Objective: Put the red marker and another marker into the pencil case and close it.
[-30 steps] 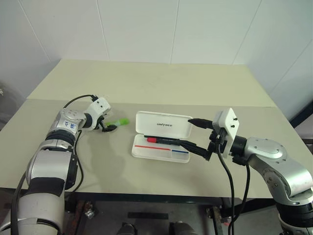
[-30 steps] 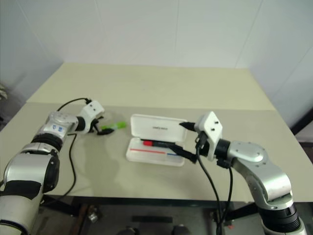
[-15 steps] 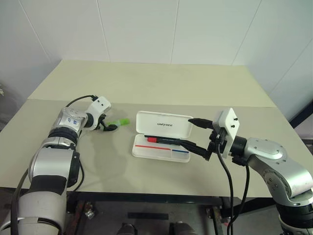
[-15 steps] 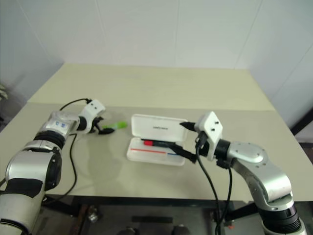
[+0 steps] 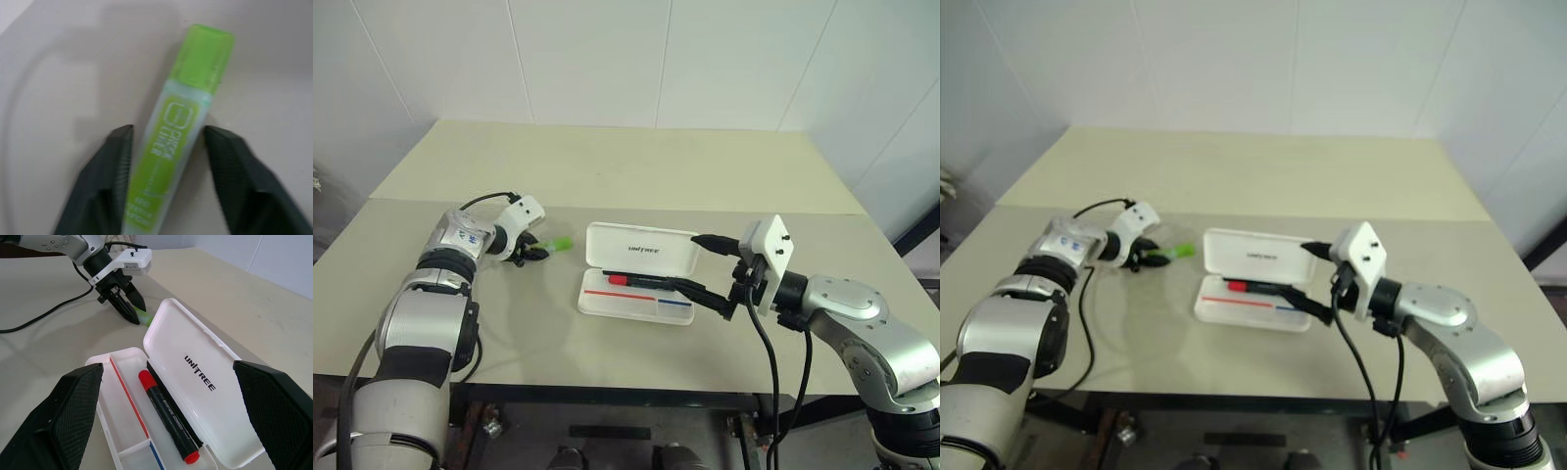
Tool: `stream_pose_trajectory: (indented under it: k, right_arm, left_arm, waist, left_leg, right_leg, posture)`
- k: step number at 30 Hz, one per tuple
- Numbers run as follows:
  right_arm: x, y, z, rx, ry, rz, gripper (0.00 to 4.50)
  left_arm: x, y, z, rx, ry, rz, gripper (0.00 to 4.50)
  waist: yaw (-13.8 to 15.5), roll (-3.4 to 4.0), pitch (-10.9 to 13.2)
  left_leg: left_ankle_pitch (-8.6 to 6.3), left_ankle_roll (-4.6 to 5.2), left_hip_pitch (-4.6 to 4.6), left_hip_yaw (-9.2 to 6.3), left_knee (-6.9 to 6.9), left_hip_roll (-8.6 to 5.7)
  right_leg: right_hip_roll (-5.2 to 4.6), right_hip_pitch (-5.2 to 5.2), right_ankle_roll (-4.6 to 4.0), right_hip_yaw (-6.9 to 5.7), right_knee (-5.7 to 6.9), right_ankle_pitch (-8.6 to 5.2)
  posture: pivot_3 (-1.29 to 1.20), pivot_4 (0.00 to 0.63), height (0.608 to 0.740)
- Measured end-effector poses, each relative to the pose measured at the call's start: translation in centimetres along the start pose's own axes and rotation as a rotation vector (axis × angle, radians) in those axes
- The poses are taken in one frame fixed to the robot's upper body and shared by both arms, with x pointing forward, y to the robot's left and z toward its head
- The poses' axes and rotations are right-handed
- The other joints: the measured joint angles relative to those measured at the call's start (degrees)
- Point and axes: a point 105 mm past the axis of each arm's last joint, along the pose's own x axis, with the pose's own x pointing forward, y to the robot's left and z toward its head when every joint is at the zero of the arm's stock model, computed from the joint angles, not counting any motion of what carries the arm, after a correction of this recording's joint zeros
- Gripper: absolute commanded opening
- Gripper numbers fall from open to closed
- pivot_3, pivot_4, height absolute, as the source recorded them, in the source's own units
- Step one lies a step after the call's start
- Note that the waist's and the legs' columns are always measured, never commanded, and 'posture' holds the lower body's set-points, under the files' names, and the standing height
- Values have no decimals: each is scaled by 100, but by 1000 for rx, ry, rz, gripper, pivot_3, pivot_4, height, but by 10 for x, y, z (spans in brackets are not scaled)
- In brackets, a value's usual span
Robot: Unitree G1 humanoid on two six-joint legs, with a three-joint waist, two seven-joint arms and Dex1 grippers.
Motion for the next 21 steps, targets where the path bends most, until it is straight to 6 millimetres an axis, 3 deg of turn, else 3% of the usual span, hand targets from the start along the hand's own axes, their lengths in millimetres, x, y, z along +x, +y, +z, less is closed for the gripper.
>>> stream_pose_trajectory:
  k: [2,14,21]
  right_arm:
    - [0,0,0,0,0,-2,4500]
    - [-2,-2,1,-7,5,-10,4500]
    - [-6,-7,1,-16,10,-28,4500]
  left_arm:
    - [0,0,-1,-11,3,-1,1150]
    - [1,-1,3,2,-35,-5,1150]
    - [-1,-17,11,117,-116,-144,1150]
  waist:
    - [0,4,-2]
    - [6,4,-3]
    - [21,3,-2]
  left_leg:
    - [0,0,1,2,0,-1]
    - [0,0,-1,1,0,0]
    - [0,0,-11,1,-3,-8]
  right_leg:
    - [0,0,1,2,0,0]
    - [-1,-1,2,3,-1,1]
    - [-8,-2,2,0,-12,1]
  posture:
    - [0,150,740]
    - [0,150,740]
    - [0,150,740]
